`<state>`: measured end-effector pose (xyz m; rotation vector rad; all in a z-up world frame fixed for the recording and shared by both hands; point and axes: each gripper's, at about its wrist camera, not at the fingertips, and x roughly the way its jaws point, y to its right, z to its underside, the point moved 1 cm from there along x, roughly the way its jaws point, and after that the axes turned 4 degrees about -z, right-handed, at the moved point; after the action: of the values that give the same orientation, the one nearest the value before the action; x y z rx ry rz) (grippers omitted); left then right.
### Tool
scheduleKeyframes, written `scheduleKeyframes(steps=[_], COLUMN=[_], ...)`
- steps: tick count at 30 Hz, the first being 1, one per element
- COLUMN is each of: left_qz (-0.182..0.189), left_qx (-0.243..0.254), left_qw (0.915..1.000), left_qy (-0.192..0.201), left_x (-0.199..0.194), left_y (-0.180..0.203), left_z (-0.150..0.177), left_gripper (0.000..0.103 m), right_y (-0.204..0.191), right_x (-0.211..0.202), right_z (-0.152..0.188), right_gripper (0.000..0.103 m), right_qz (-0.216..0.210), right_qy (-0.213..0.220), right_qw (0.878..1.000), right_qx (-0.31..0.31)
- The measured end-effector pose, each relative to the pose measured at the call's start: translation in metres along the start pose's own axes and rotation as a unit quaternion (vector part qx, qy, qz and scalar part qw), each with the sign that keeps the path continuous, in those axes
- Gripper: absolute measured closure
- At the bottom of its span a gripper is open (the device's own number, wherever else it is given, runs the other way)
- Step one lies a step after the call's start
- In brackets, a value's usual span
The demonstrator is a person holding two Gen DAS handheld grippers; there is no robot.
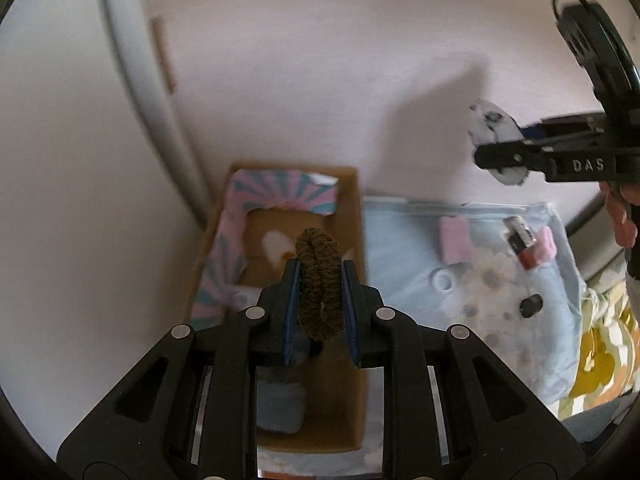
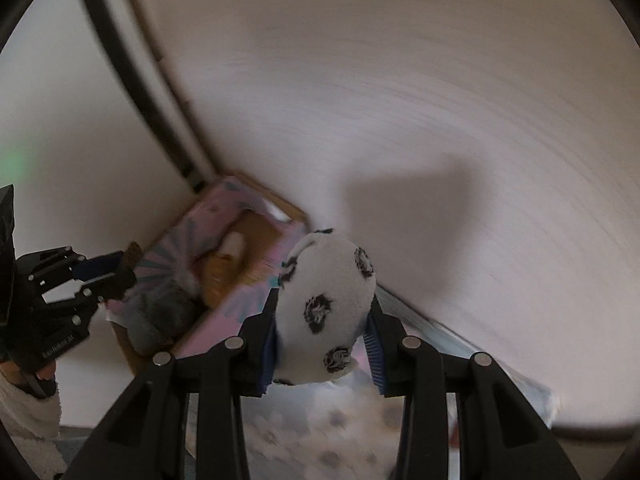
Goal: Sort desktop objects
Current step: 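Carry the brown hair tie and panda sock over the cardboard box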
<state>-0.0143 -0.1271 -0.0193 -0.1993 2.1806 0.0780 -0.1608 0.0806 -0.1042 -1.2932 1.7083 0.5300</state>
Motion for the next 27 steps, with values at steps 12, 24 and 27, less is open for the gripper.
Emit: scheduleKeyframes(steps=[12,24,27], left_qz=[-0.027,-0.021,0.0], left_qx=[-0.067,-0.093,-0.091], left_qw=[0.9959,0.9921,0.9921], left_qy=[-0.054,-0.082,-0.086], left_x=[0.032,0.056,0.059], left_y=[-0.05,-0.061,-0.059], left_z=[0.048,0.068,0.068], left_gripper=[0.085,0.085,0.085], right_y=[-0.1,-0.136,-0.137], right_x=[0.105,0.163,0.169], right_z=[-0.043,-0.032,-0.031], right_gripper=[0.068,0.068,0.068], right_qz=[-0.056,-0.073,-0.074], right_qy=[-0.08,-0.133,-0.138], right_qw=[0.989,0.978,0.977], right_qx=[-0.115,-0.146,-0.146])
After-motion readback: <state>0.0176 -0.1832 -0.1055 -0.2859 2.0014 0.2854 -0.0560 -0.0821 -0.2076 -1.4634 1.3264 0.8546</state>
